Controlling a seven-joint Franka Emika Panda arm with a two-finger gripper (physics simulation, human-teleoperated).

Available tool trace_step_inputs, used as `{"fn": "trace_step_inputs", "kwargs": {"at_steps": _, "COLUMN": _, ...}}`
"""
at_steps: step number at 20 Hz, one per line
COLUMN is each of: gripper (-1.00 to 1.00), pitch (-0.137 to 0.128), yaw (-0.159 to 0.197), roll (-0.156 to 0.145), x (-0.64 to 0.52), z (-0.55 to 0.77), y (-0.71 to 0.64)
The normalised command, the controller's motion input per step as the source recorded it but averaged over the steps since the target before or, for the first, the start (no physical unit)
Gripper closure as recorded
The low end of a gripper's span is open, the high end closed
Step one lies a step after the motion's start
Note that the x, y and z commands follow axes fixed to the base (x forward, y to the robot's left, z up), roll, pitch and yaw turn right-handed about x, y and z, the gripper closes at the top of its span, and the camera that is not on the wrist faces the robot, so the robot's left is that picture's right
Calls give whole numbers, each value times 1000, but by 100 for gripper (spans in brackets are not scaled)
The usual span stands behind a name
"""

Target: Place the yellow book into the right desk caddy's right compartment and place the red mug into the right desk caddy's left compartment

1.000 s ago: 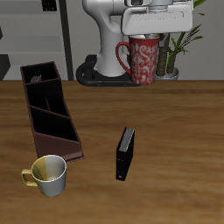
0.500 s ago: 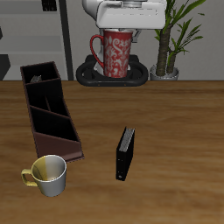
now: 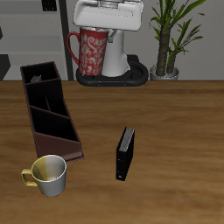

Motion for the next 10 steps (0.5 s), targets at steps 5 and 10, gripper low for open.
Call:
{"fn": "trace_step_inputs", "kwargs": {"at_steps": 5, "gripper": 100, "pitch": 34, "yaw": -42, "roll": 4, "x": 28, "z": 36, "y": -418}}
{"fn": "trace_step_inputs", "kwargs": {"at_steps": 10, "gripper": 100, "pitch": 56, "yaw": -4, "roll": 9, "x": 157, "z": -11, "y": -593}}
